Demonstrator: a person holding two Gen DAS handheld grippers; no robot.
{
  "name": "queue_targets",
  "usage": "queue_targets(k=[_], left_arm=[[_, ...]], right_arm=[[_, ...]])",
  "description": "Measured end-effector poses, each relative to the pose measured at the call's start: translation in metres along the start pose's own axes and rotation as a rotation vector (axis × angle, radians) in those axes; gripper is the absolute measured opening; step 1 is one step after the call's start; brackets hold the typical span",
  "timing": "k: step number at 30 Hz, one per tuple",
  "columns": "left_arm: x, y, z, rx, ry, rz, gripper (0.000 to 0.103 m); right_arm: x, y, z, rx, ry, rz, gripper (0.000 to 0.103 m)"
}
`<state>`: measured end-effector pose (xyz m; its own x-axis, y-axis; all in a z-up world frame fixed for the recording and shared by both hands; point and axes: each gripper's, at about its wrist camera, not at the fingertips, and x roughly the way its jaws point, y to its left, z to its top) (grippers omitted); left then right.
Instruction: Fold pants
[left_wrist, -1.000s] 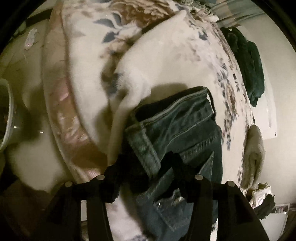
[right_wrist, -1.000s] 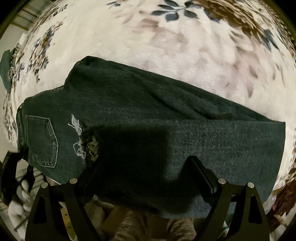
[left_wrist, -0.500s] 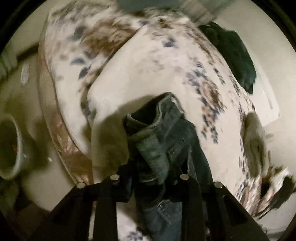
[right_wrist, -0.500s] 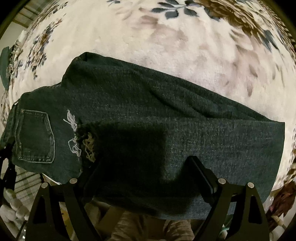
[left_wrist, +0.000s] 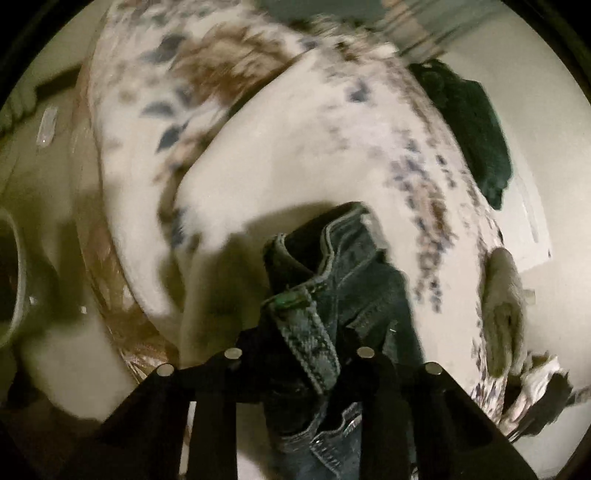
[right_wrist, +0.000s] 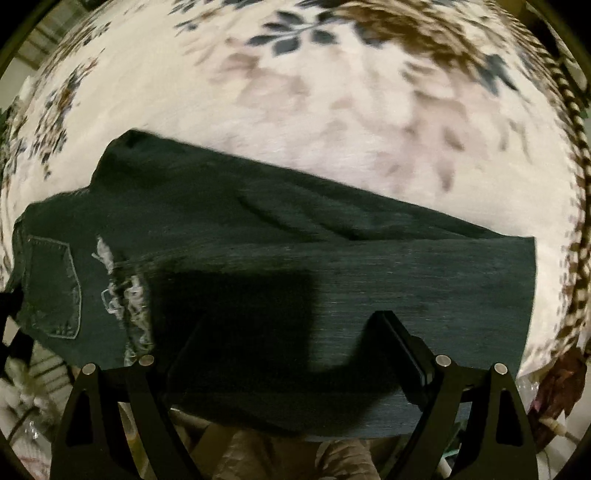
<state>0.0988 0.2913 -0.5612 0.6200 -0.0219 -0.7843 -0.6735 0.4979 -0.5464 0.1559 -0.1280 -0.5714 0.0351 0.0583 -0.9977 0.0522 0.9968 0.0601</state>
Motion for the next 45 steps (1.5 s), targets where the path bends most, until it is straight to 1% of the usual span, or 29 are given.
queue_targets(k=[1,2,7,10,13,14,18,20,21,22,24,25,27,30,31,36,38,39,41,43,45], left_arm=[[-0.009,-0.01,-0.003,0.036,-0.016,-0.004,0.02],[-0.014,-0.015,-0.004,0.052,-0.023,-0.011,0.02],[-0.049,-0.063,-0.016,0.183,-0.07,-0.031,0.019],[-0.073,-0.097,-0.032,0.274,-0.087,-0.067,0.018],[-0.092,-0.136,-0.056,0.39,-0.092,-0.102,0.017],[-0.095,-0.144,-0.064,0.414,-0.089,-0.113,0.017],[-0.106,-0.192,-0.114,0.571,-0.065,-0.15,0.017],[-0.104,-0.216,-0.148,0.668,-0.039,-0.152,0.017],[-0.101,-0.224,-0.161,0.699,-0.026,-0.154,0.017],[-0.096,-0.235,-0.181,0.746,-0.007,-0.158,0.016],[-0.086,-0.251,-0.214,0.829,0.027,-0.159,0.016],[-0.081,-0.257,-0.229,0.862,0.045,-0.159,0.016],[-0.065,-0.269,-0.263,0.935,0.098,-0.15,0.016],[-0.044,-0.277,-0.306,1.019,0.164,-0.132,0.016],[-0.036,-0.28,-0.323,1.057,0.186,-0.118,0.016],[-0.01,-0.288,-0.393,1.195,0.283,-0.074,0.016],[-0.003,-0.288,-0.41,1.228,0.307,-0.049,0.016],[0.003,-0.287,-0.415,1.241,0.321,-0.021,0.016],[0.009,-0.286,-0.42,1.245,0.346,0.012,0.02],[0.01,-0.293,-0.423,1.268,0.37,0.051,0.022],[0.005,-0.301,-0.421,1.272,0.411,0.071,0.035]], right_arm=[[-0.002,-0.005,-0.002,0.011,-0.007,0.0,0.092],[-0.005,-0.009,-0.004,0.02,-0.014,0.0,0.092],[-0.015,-0.039,-0.015,0.06,-0.036,0.015,0.092],[-0.021,-0.058,-0.022,0.093,-0.043,0.031,0.092],[-0.029,-0.083,-0.029,0.131,-0.057,0.047,0.092],[-0.031,-0.093,-0.031,0.143,-0.063,0.049,0.092],[-0.039,-0.133,-0.04,0.187,-0.086,0.055,0.092],[-0.043,-0.156,-0.047,0.206,-0.095,0.054,0.092],[-0.045,-0.169,-0.051,0.221,-0.1,0.055,0.092],[-0.048,-0.182,-0.054,0.231,-0.103,0.053,0.092],[-0.053,-0.21,-0.065,0.263,-0.116,0.048,0.092],[-0.051,-0.232,-0.07,0.276,-0.121,0.044,0.092],[-0.052,-0.25,-0.082,0.305,-0.13,0.029,0.092],[-0.049,-0.281,-0.093,0.35,-0.138,0.01,0.092],[-0.046,-0.282,-0.098,0.363,-0.14,0.009,0.092],[-0.041,-0.324,-0.115,0.443,-0.143,0.007,0.092],[-0.04,-0.337,-0.12,0.461,-0.144,0.009,0.092],[-0.04,-0.34,-0.121,0.464,-0.145,0.007,0.092],[-0.039,-0.347,-0.121,0.463,-0.146,0.003,0.092],[-0.042,-0.354,-0.123,0.464,-0.152,0.029,0.092],[-0.045,-0.362,-0.125,0.469,-0.16,0.072,0.092]])
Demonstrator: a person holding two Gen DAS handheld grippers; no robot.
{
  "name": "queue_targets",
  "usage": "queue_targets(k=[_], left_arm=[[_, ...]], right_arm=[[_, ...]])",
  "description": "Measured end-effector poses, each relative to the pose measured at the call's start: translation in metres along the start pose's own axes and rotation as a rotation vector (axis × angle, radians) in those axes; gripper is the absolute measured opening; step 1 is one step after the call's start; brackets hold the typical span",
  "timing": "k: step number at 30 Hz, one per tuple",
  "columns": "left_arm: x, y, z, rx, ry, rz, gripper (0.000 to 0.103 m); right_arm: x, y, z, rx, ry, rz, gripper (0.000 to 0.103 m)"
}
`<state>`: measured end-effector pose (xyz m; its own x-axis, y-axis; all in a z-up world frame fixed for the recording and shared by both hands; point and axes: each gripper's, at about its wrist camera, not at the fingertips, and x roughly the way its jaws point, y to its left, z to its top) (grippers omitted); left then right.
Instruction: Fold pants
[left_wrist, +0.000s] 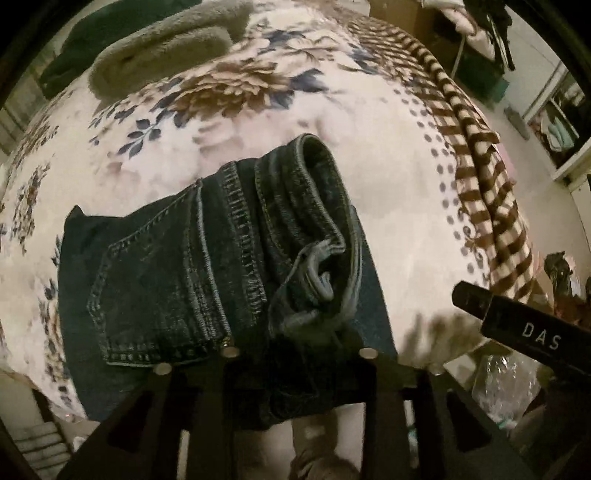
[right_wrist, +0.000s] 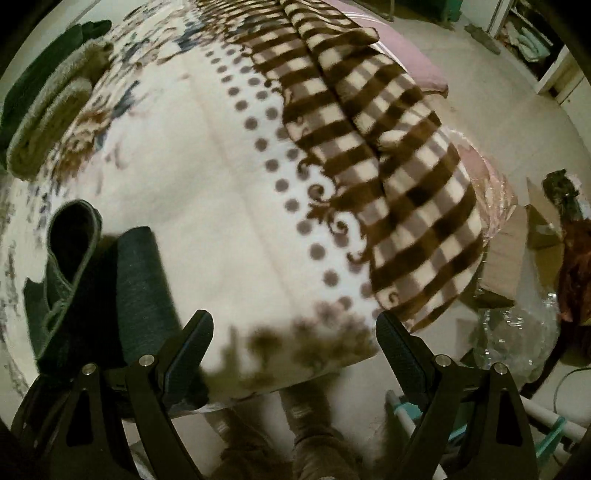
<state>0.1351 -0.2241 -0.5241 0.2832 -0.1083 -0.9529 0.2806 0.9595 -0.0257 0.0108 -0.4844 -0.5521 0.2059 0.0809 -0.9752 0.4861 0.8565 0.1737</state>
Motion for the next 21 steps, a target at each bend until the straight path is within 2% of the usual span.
queue_targets(k=[2,4,10,14,16,17,18,20,21], left_arm=[[-0.007,0.005,0.003,-0.038,0.033,-0.051,0.067],[-0.022,0.017,0.005,-0.103,0.045,-0.093,0.079],[-0.053,0.074,0.001,-0.263,-0.003,-0.021,0.082],[-0.039,0.119,-0.006,-0.312,0.035,0.142,0.082],[-0.032,0.141,-0.011,-0.346,0.05,0.192,0.082],[-0.031,0.148,-0.013,-0.358,0.052,0.203,0.082],[-0.029,0.156,-0.015,-0.37,0.057,0.217,0.082],[-0.029,0.169,-0.019,-0.387,0.054,0.238,0.082],[-0.03,0.174,-0.02,-0.392,0.053,0.241,0.082]], right_arm=[[0.003,0.007,0.013,0.001,0.003,0.058,0.092],[-0.003,0.011,0.019,-0.007,0.002,0.116,0.092],[-0.004,0.045,0.028,-0.026,0.057,0.344,0.092],[0.02,0.081,0.024,-0.06,0.156,0.4,0.092],[0.044,0.093,0.024,-0.064,0.258,0.465,0.092],[0.053,0.104,0.021,-0.064,0.281,0.458,0.088],[0.052,0.109,0.018,-0.087,0.243,0.413,0.081],[0.044,0.119,0.019,-0.148,0.163,0.339,0.038],[0.036,0.118,0.016,-0.157,0.133,0.32,0.033]])
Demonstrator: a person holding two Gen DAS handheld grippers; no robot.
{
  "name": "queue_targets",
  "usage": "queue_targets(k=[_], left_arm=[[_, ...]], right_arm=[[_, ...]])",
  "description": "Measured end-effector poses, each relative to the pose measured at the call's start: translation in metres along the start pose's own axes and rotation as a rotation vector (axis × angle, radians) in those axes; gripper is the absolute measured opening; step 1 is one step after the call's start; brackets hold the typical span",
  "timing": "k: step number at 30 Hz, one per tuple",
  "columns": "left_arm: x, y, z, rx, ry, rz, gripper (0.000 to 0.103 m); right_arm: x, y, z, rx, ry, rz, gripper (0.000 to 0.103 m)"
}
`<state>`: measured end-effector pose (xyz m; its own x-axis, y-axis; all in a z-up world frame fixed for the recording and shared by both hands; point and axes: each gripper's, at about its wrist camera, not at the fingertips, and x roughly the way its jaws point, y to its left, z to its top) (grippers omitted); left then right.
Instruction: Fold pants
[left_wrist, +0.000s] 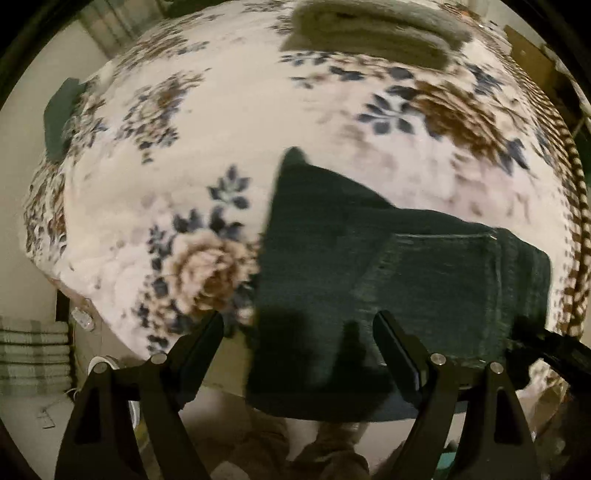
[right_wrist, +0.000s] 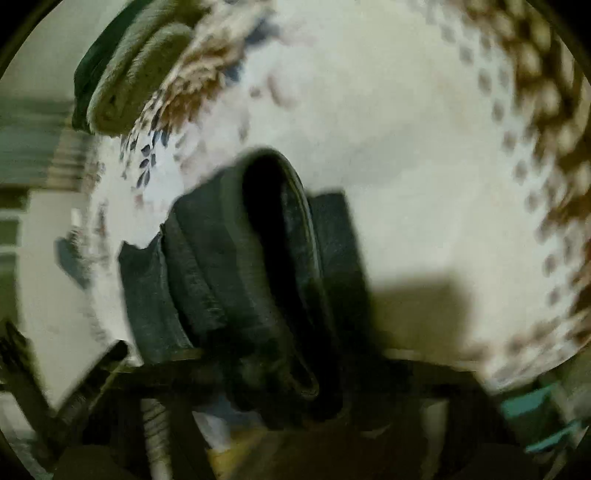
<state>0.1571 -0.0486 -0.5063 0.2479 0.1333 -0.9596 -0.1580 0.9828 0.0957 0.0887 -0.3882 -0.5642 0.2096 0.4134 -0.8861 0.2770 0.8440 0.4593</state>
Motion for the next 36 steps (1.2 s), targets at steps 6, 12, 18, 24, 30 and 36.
queue_targets(k=[6,12,18,24,30,36], left_arm=[[0.007,0.015,0.004,-0.024,0.011,-0.025,0.082],[0.022,0.013,0.01,-0.047,0.031,-0.096,0.082],[0.044,0.008,0.014,-0.064,0.069,-0.155,0.082],[0.054,0.01,0.016,-0.095,0.095,-0.22,0.082],[0.056,0.009,0.015,-0.083,0.098,-0.238,0.082],[0.049,-0.001,0.006,-0.018,0.09,-0.225,0.082]], right_arm=[[-0.056,-0.001,-0.017,0.014,-0.116,-0.038,0.013],[-0.057,-0.046,-0.007,0.109,-0.08,-0.081,0.013],[-0.025,-0.071,-0.009,0.169,-0.006,-0.111,0.025],[-0.042,-0.094,-0.015,0.279,-0.002,0.121,0.071],[-0.019,-0.102,-0.027,0.37,0.07,0.174,0.071],[-0.049,-0.055,-0.03,0.183,-0.05,0.009,0.029]])
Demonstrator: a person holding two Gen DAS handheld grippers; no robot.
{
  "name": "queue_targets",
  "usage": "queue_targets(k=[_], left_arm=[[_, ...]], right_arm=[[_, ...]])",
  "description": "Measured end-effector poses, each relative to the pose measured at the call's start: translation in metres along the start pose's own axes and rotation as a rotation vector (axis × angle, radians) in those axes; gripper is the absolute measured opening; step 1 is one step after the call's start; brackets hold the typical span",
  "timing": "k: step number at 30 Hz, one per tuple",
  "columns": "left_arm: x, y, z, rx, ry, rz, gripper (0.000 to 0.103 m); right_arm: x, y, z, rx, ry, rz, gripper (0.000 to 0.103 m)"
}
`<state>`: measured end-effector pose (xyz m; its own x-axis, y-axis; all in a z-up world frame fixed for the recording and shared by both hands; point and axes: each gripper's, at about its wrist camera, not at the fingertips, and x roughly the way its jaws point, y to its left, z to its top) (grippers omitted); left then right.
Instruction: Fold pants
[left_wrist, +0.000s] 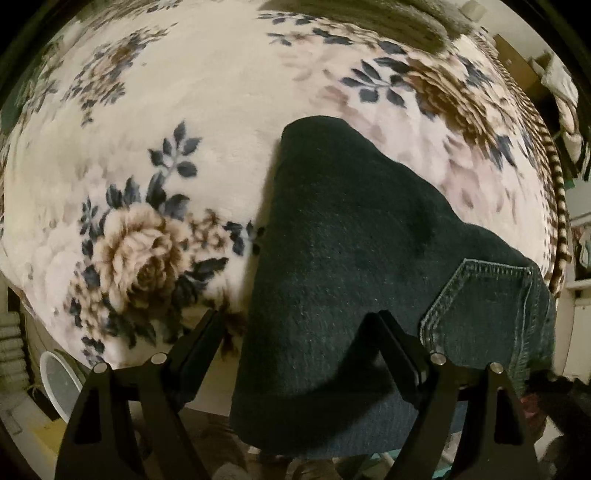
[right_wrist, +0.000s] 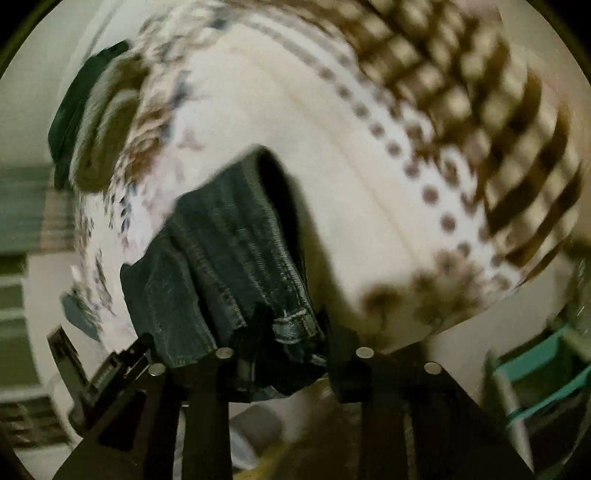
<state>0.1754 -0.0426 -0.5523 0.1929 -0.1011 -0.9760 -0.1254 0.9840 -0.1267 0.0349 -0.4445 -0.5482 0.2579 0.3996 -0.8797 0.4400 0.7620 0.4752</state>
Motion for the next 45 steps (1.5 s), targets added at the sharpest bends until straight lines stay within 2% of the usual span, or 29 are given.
queue_targets(k=[3,5,7,9,13,14,16,18,22,24,25,26,27,28,29,34,37,39,41,45], left_arm=[[0.001,-0.001,-0.004,-0.002,0.01,0.002,0.082],[0.0,-0.002,-0.006,-0.01,0.015,0.0,0.082],[0.0,0.0,-0.007,-0.022,0.018,-0.007,0.082],[0.001,0.001,-0.009,-0.02,0.013,-0.008,0.082],[0.003,0.002,-0.013,-0.002,0.012,-0.009,0.082],[0.003,0.002,-0.013,0.002,0.012,-0.007,0.082],[0.004,0.001,-0.013,0.01,0.01,-0.01,0.082],[0.004,-0.001,-0.013,0.013,0.009,-0.016,0.082],[0.009,-0.001,-0.008,0.008,0.015,-0.029,0.082],[0.01,0.002,-0.006,-0.006,0.018,-0.036,0.082],[0.009,0.004,-0.004,-0.017,0.019,-0.044,0.082],[0.008,0.008,-0.001,-0.029,0.023,-0.057,0.082],[0.008,0.016,-0.001,-0.041,0.027,-0.072,0.082],[0.01,0.019,0.0,-0.06,0.033,-0.092,0.082],[0.012,0.021,0.0,-0.07,0.037,-0.104,0.082],[0.026,0.033,-0.004,-0.113,0.052,-0.156,0.082],[0.029,0.035,-0.005,-0.137,0.063,-0.188,0.082],[0.032,0.039,-0.003,-0.143,0.071,-0.202,0.082],[0.033,0.038,-0.003,-0.148,0.08,-0.217,0.082],[0.032,0.04,-0.005,-0.138,0.078,-0.225,0.082]], right_arm=[[-0.002,0.002,-0.003,-0.005,0.045,-0.006,0.029],[0.004,-0.013,-0.003,0.071,0.106,0.017,0.04],[0.0,-0.025,-0.003,0.153,0.1,0.076,0.041],[-0.005,-0.031,-0.005,0.207,0.097,0.094,0.043],[-0.004,-0.035,-0.011,0.224,0.081,0.102,0.044],[-0.005,-0.037,-0.013,0.223,0.056,0.083,0.034],[-0.011,-0.035,-0.015,0.206,0.02,0.047,0.019],[-0.015,-0.025,-0.016,0.159,0.001,-0.017,0.016],[-0.006,-0.034,-0.018,0.174,0.028,-0.057,0.015],[0.001,-0.043,-0.015,0.2,0.066,-0.02,0.02],[-0.001,-0.047,-0.014,0.216,0.062,0.018,0.028],[-0.003,-0.05,-0.013,0.224,0.063,0.044,0.043],[-0.005,-0.054,-0.014,0.229,0.067,0.078,0.053],[-0.007,-0.056,-0.016,0.229,0.067,0.099,0.07],[-0.008,-0.058,-0.02,0.227,0.065,0.119,0.079],[0.028,-0.065,-0.035,0.256,0.165,0.225,0.08],[0.059,-0.065,-0.037,0.291,0.179,0.313,0.08],[0.074,-0.064,-0.036,0.309,0.169,0.335,0.08],[0.078,-0.063,-0.035,0.333,0.146,0.365,0.089],[0.061,-0.047,-0.036,0.285,0.065,0.41,0.086]])
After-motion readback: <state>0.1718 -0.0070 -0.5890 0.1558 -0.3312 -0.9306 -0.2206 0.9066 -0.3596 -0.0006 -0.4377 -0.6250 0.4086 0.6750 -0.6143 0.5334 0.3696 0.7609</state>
